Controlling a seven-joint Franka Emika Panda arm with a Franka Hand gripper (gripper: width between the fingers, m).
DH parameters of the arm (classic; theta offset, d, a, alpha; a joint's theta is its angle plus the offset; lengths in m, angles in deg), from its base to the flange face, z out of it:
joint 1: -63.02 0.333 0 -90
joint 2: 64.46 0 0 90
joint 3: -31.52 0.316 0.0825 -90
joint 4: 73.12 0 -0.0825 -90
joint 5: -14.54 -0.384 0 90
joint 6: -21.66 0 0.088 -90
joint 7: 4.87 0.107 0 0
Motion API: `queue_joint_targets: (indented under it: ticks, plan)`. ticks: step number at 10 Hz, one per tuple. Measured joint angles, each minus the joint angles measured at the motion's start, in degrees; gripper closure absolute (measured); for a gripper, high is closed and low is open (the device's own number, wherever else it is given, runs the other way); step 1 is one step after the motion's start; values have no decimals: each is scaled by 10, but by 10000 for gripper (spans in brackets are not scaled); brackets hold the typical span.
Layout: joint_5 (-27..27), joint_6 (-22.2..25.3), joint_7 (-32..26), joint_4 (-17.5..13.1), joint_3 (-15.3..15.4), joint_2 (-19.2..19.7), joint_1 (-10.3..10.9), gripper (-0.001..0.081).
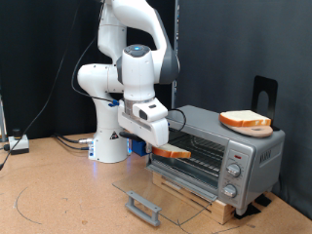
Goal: Make a piece of toast with the oven
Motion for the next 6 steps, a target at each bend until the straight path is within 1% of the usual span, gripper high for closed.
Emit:
queue_joint_targets:
  ticks: [1, 3, 5, 6]
  plan:
    - [15, -15, 0, 4, 0, 7, -4, 393]
    - [19, -29, -9, 7, -3, 14, -10, 393]
    - [9, -31, -29, 5, -8, 13, -10, 393]
    - [-3, -31, -49, 4, -10, 10, -10, 393]
